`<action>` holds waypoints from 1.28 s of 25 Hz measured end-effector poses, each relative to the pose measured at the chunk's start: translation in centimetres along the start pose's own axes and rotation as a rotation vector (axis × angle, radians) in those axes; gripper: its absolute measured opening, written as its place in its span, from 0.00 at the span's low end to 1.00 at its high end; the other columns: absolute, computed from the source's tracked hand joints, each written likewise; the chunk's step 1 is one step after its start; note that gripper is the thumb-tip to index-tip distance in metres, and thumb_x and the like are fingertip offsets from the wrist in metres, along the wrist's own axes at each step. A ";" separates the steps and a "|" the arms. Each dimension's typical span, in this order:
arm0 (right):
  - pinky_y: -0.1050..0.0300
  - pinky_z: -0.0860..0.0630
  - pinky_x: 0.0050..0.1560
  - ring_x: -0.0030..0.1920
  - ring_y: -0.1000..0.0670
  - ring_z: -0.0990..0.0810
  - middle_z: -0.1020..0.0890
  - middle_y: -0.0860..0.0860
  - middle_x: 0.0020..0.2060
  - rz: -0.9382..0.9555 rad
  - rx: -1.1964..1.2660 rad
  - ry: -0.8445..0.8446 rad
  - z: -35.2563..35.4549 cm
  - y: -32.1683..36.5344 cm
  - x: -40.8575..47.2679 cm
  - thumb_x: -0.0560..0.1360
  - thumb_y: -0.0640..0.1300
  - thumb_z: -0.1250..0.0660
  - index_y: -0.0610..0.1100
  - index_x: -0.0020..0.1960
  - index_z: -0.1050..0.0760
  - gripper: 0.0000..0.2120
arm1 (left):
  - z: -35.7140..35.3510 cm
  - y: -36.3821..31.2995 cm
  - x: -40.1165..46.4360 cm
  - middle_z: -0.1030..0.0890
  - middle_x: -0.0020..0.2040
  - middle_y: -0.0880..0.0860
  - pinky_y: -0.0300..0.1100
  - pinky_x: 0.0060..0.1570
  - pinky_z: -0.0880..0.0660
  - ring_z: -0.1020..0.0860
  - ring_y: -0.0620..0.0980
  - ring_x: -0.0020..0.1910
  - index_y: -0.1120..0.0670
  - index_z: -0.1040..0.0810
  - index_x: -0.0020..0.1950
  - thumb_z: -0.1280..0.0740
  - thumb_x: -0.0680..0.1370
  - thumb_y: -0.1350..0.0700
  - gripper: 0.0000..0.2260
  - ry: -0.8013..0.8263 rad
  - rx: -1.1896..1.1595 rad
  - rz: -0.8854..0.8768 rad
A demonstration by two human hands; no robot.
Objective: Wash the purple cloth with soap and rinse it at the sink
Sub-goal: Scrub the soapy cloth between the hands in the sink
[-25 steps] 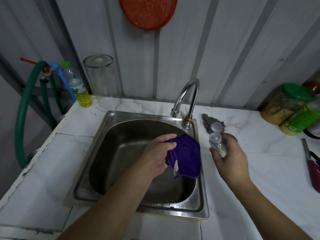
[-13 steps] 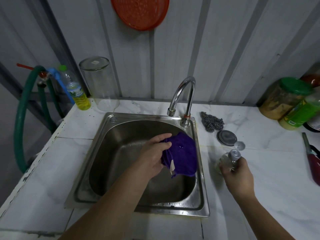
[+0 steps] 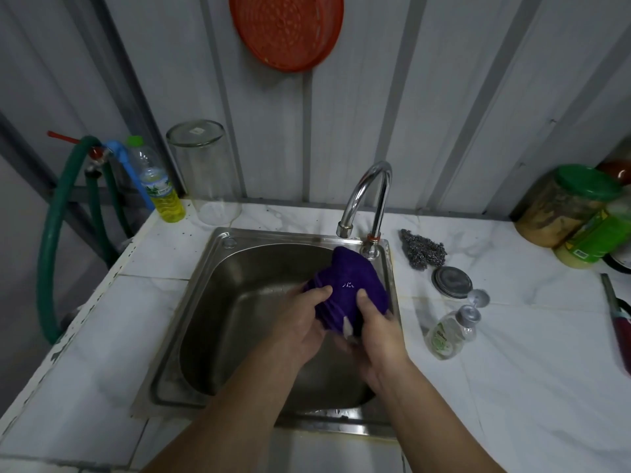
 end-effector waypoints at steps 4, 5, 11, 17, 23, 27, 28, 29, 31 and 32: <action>0.49 0.19 0.47 0.44 0.44 0.16 0.15 0.42 0.46 0.347 -0.173 0.012 -1.8 2.5 2.3 0.80 0.33 0.38 0.42 0.56 0.23 0.09 | 1.9 -0.9 0.4 0.17 0.51 0.60 0.48 0.40 0.19 0.17 0.55 0.41 0.59 0.22 0.64 0.34 0.77 0.63 0.15 -0.029 -0.039 0.078; 0.53 0.20 0.43 0.41 0.46 0.18 0.16 0.44 0.42 0.373 -0.221 0.060 -2.4 3.1 2.4 0.79 0.33 0.37 0.42 0.53 0.23 0.08 | 2.2 -1.2 0.7 0.17 0.52 0.60 0.48 0.40 0.19 0.17 0.56 0.41 0.58 0.23 0.62 0.33 0.77 0.56 0.14 -0.064 -0.054 0.114; 0.54 0.20 0.38 0.34 0.52 0.16 0.15 0.50 0.32 0.455 -0.532 0.222 -4.9 3.4 1.3 0.77 0.42 0.33 0.44 0.43 0.20 0.05 | 0.8 -2.8 2.9 0.14 0.53 0.63 0.54 0.53 0.19 0.15 0.60 0.51 0.60 0.18 0.60 0.35 0.74 0.31 0.33 -0.056 -0.047 0.204; 0.49 0.19 0.42 0.37 0.47 0.17 0.18 0.51 0.32 0.649 -1.114 -0.182 -7.8 0.7 1.5 0.70 0.76 0.46 0.48 0.36 0.23 0.32 | 1.8 -0.9 3.9 0.23 0.29 0.55 0.43 0.37 0.24 0.20 0.52 0.29 0.55 0.22 0.31 0.30 0.71 0.39 0.20 -0.205 0.031 0.024; 0.46 0.19 0.43 0.36 0.45 0.18 0.17 0.48 0.33 0.620 -1.163 -0.203 -7.6 1.5 4.4 0.73 0.74 0.53 0.47 0.37 0.23 0.35 | 1.8 -3.7 5.3 0.18 0.37 0.59 0.49 0.42 0.22 0.20 0.58 0.38 0.62 0.20 0.41 0.36 0.75 0.52 0.13 -0.384 0.170 -0.024; 0.50 0.21 0.41 0.37 0.46 0.17 0.16 0.48 0.33 0.512 -1.028 -0.150 -8.7 -0.4 4.1 0.73 0.74 0.53 0.47 0.37 0.21 0.35 | 2.7 -3.1 6.3 0.21 0.33 0.58 0.50 0.43 0.20 0.20 0.58 0.35 0.59 0.23 0.35 0.34 0.72 0.49 0.13 -0.286 0.141 0.027; 0.51 0.21 0.41 0.37 0.46 0.18 0.16 0.47 0.36 0.425 -1.025 -0.209 -8.2 0.8 5.5 0.75 0.73 0.52 0.47 0.40 0.21 0.34 | 2.4 -2.3 6.2 0.17 0.38 0.61 0.54 0.49 0.18 0.17 0.60 0.40 0.60 0.19 0.39 0.34 0.71 0.49 0.14 -0.251 0.164 0.053; 0.53 0.23 0.40 0.37 0.47 0.19 0.16 0.45 0.38 0.347 -1.059 -0.247 -7.5 1.8 6.7 0.77 0.70 0.51 0.45 0.42 0.20 0.33 | 1.7 -2.0 5.2 0.15 0.43 0.62 0.57 0.54 0.18 0.16 0.61 0.45 0.59 0.16 0.44 0.34 0.71 0.49 0.14 -0.279 0.218 0.063; 0.52 0.22 0.39 0.35 0.47 0.19 0.16 0.45 0.37 0.381 -1.027 -0.238 -6.4 1.8 6.8 0.80 0.65 0.49 0.43 0.40 0.21 0.31 | 1.1 -2.4 4.2 0.14 0.46 0.61 0.54 0.53 0.18 0.16 0.60 0.47 0.58 0.16 0.47 0.35 0.76 0.49 0.14 -0.354 0.284 0.073; 0.51 0.21 0.39 0.34 0.47 0.19 0.17 0.46 0.33 0.482 -1.010 -0.183 -6.5 1.0 6.2 0.80 0.64 0.47 0.43 0.37 0.21 0.29 | 1.3 -2.9 4.8 0.15 0.45 0.60 0.50 0.47 0.19 0.17 0.58 0.45 0.59 0.18 0.48 0.36 0.78 0.50 0.13 -0.381 0.265 0.053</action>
Point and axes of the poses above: each hand's wrist, its own x-axis towards the middle knuckle, its own z-axis out of the back of the hand, y = z × x, the point moved 3 cm from there along x, towards the middle knuckle
